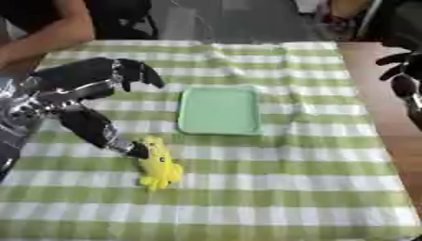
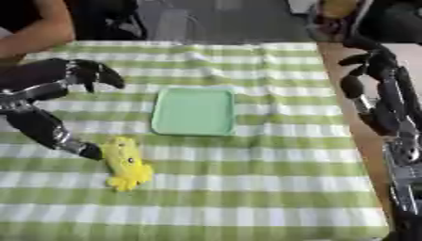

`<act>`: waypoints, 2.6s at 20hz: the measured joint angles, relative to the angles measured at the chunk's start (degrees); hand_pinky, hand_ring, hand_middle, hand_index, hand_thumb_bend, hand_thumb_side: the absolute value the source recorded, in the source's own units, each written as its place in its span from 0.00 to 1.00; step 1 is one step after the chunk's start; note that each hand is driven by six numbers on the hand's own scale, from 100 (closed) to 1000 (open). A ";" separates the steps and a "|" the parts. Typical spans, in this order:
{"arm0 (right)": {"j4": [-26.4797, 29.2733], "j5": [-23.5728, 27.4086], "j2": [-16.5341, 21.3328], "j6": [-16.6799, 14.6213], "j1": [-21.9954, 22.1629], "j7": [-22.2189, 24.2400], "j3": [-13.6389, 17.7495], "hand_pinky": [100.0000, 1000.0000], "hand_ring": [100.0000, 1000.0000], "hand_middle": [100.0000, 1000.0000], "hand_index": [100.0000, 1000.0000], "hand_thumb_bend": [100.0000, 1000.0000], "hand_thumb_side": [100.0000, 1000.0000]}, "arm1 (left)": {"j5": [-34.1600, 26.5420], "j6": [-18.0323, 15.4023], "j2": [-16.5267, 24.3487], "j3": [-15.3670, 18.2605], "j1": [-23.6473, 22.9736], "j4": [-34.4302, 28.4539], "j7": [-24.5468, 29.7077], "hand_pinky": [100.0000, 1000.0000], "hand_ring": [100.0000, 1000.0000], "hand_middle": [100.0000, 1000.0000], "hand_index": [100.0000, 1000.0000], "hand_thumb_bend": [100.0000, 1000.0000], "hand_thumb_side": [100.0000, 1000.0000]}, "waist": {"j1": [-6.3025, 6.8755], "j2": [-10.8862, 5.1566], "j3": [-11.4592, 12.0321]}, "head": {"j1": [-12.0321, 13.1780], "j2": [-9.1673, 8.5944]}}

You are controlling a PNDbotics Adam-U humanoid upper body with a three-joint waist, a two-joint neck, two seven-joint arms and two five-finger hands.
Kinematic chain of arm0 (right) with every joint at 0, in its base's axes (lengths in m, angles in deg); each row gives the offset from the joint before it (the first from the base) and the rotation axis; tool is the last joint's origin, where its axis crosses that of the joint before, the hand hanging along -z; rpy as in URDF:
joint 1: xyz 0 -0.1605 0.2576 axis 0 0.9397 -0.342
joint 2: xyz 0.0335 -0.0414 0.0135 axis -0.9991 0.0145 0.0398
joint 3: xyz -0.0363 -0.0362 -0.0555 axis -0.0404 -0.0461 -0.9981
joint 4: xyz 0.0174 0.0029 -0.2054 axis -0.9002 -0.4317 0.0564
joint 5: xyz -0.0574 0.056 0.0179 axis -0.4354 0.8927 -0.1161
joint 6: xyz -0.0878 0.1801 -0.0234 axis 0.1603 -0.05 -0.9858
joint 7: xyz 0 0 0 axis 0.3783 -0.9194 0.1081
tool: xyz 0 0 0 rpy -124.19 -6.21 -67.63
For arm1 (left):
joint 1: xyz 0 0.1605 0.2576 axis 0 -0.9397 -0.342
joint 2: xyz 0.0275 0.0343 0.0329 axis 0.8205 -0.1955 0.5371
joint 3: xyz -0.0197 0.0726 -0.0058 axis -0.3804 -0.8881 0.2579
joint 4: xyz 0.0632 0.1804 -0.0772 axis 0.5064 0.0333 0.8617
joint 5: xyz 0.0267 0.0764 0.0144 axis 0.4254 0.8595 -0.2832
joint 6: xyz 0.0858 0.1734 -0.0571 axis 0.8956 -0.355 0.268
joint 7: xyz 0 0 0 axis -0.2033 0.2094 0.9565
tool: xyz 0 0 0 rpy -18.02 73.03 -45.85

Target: Pick up objects on the table and place them in the box.

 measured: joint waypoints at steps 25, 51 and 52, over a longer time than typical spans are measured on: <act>0.00 0.00 -0.03 -0.01 -0.01 0.01 0.00 0.45 0.63 0.77 0.91 0.67 0.96 | 3.62 -0.86 -3.16 -3.81 2.00 5.97 3.14 0.58 0.76 0.83 0.88 1.00 0.59 | -0.05 0.28 -0.11 | 0.01 -0.01; 0.00 0.00 -0.08 -0.23 -0.26 0.29 -0.09 0.45 0.63 0.77 0.91 0.67 0.95 | 5.06 -2.66 -6.06 -6.44 1.02 12.52 3.73 0.57 0.76 0.83 0.86 1.00 0.58 | -0.34 0.57 -0.29 | 0.07 -0.07; 0.00 0.00 -0.08 -0.23 -0.27 0.29 -0.11 0.45 0.63 0.77 0.91 0.67 0.95 | 5.07 -2.74 -6.06 -6.57 1.02 12.82 3.81 0.57 0.76 0.83 0.86 1.00 0.57 | -0.35 0.60 -0.29 | 0.07 -0.07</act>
